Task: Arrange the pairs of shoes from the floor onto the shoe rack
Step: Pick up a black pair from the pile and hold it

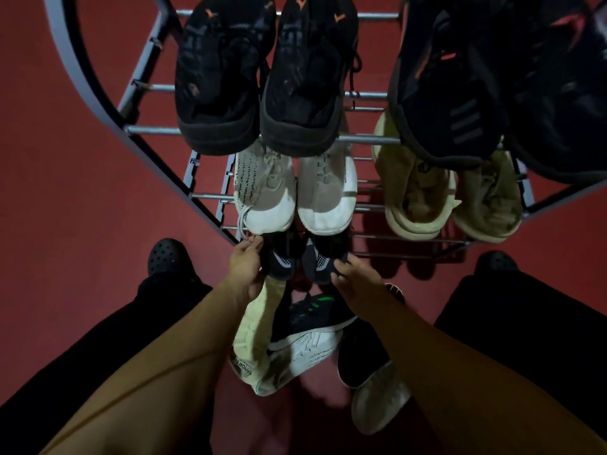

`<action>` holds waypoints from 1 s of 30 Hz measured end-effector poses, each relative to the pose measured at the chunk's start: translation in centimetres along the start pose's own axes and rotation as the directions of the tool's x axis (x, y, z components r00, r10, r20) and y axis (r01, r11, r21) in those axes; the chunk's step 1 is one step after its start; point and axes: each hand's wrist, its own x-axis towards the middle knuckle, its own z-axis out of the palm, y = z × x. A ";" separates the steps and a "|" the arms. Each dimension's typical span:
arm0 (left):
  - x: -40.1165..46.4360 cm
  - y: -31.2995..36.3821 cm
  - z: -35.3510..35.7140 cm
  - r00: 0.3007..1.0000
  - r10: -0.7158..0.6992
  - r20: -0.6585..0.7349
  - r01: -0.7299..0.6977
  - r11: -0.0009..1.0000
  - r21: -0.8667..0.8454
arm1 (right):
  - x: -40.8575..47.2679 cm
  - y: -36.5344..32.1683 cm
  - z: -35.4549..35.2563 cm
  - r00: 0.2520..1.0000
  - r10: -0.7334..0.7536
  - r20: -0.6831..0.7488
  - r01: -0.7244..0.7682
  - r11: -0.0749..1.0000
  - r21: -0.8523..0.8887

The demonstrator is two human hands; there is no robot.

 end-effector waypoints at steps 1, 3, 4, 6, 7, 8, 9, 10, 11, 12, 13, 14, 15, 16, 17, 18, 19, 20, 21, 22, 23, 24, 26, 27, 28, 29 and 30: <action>0.0 -0.6 -0.2 0.999 -0.045 -0.008 0.045 0.998 -0.046 | -0.3 0.6 -0.2 1.000 0.021 0.000 -0.021 0.999 0.039; -0.3 -1.6 -0.4 0.995 -0.095 -0.007 0.094 0.991 -0.098 | -1.0 1.8 -0.4 0.996 0.073 -0.042 -0.068 0.992 0.107; -0.7 -2.0 -0.4 0.993 -0.117 0.007 0.117 0.987 -0.106 | -1.2 2.5 -0.6 0.994 0.097 -0.050 -0.091 0.990 0.110; -1.8 -3.0 -0.4 0.980 -0.192 0.058 0.197 0.974 -0.114 | -1.6 3.4 -0.4 0.993 0.113 -0.042 -0.107 0.986 0.124; -2.2 -3.5 -0.4 0.973 -0.216 0.079 0.224 0.966 -0.128 | -1.7 3.8 -0.3 0.993 0.112 -0.036 -0.108 0.988 0.108; -2.7 -4.0 -0.4 0.969 -0.226 0.098 0.240 0.959 -0.152 | -1.7 4.2 -0.2 0.994 0.106 -0.028 -0.103 0.991 0.090; -3.0 -4.5 -0.3 0.968 -0.225 0.113 0.244 0.952 -0.186 | -2.0 4.4 0.1 0.995 0.093 -0.024 -0.091 0.994 0.067; -3.3 -4.9 -0.2 0.969 -0.214 0.124 0.237 0.945 -0.227 | -2.3 4.6 0.4 0.997 0.074 -0.036 -0.072 0.996 0.045; -3.4 -5.2 -0.1 0.973 -0.193 0.123 0.220 0.940 -0.262 | -2.6 4.6 0.8 0.997 0.045 -0.059 -0.044 0.999 0.024; -3.5 -5.6 -0.1 0.979 -0.170 0.108 0.195 0.936 -0.293 | -2.7 4.6 1.1 0.995 0.017 -0.095 -0.018 1.000 -0.010; -3.5 -5.9 0.0 0.985 -0.146 0.088 0.167 0.935 -0.314 | -2.8 4.6 1.3 0.992 -0.006 -0.126 0.001 0.999 -0.038; -3.4 -6.1 0.0 0.989 -0.129 0.066 0.144 0.931 -0.336 | -2.7 4.6 1.4 0.987 -0.040 -0.155 0.028 0.996 -0.081; -3.3 -6.2 0.1 0.991 -0.120 0.052 0.130 0.929 -0.347 | -2.5 4.5 1.5 0.981 -0.075 -0.179 0.058 0.993 -0.100; -3.0 -6.2 0.1 0.992 -0.115 0.051 0.125 0.927 -0.355 | -2.2 4.4 1.4 0.977 -0.109 -0.184 0.087 0.988 -0.124; -2.7 -6.1 0.2 0.993 -0.108 0.052 0.120 0.927 -0.355 | -1.9 4.1 1.4 0.974 -0.134 -0.181 0.111 0.985 -0.135; -2.3 -5.8 0.4 0.994 -0.098 0.050 0.110 0.926 -0.361 | -1.5 3.8 1.4 0.973 -0.163 -0.163 0.137 0.978 -0.160; -1.9 -5.4 0.5 0.996 -0.087 0.038 0.094 0.926 -0.367 | -1.1 3.5 1.3 0.970 -0.197 -0.141 0.169 0.968 -0.187; -1.6 -4.9 0.7 0.998 -0.062 0.031 0.070 0.922 -0.381 | -0.7 3.0 1.4 0.967 -0.227 -0.120 0.196 0.955 -0.224; -1.1 -4.3 0.8 0.999 -0.036 0.024 0.042 0.922 -0.384 | -0.4 2.5 1.7 0.963 -0.244 -0.114 0.211 0.947 -0.244; -0.7 -3.7 0.8 1.000 -0.016 0.024 0.024 0.924 -0.382 | 0.0 1.9 2.0 0.962 -0.247 -0.115 0.214 0.946 -0.246; -0.2 -3.2 0.9 1.000 -0.001 0.032 0.012 0.930 -0.368 | 0.5 1.5 2.3 0.964 -0.241 -0.115 0.211 0.951 -0.227; 0.1 -2.8 0.8 0.999 0.006 0.045 0.010 0.938 -0.345 | 0.9 1.0 2.6 0.966 -0.233 -0.115 0.207 0.957 -0.202; 0.3 -2.3 0.8 0.998 0.010 0.066 0.006 0.973 -0.232 | 2.0 0.7 2.9 0.975 -0.197 -0.106 0.178 0.970 -0.168; 0.2 -2.3 0.7 0.997 0.014 0.076 -0.003 0.990 -0.142 | 2.2 0.6 3.0 0.980 -0.173 -0.101 0.153 0.972 -0.179; -0.1 -2.4 0.6 0.996 0.019 0.085 -0.014 0.998 -0.061 | 2.2 0.7 2.9 0.983 -0.153 -0.101 0.129 0.968 -0.214; -0.3 -2.7 0.5 0.995 0.033 0.089 -0.035 0.999 0.021 | 2.2 1.0 2.8 0.984 -0.143 -0.102 0.113 0.960 -0.255; -0.5 -3.0 0.3 0.995 0.043 0.085 -0.050 0.995 0.082 | 2.0 1.3 2.5 0.983 -0.152 -0.107 0.113 0.944 -0.311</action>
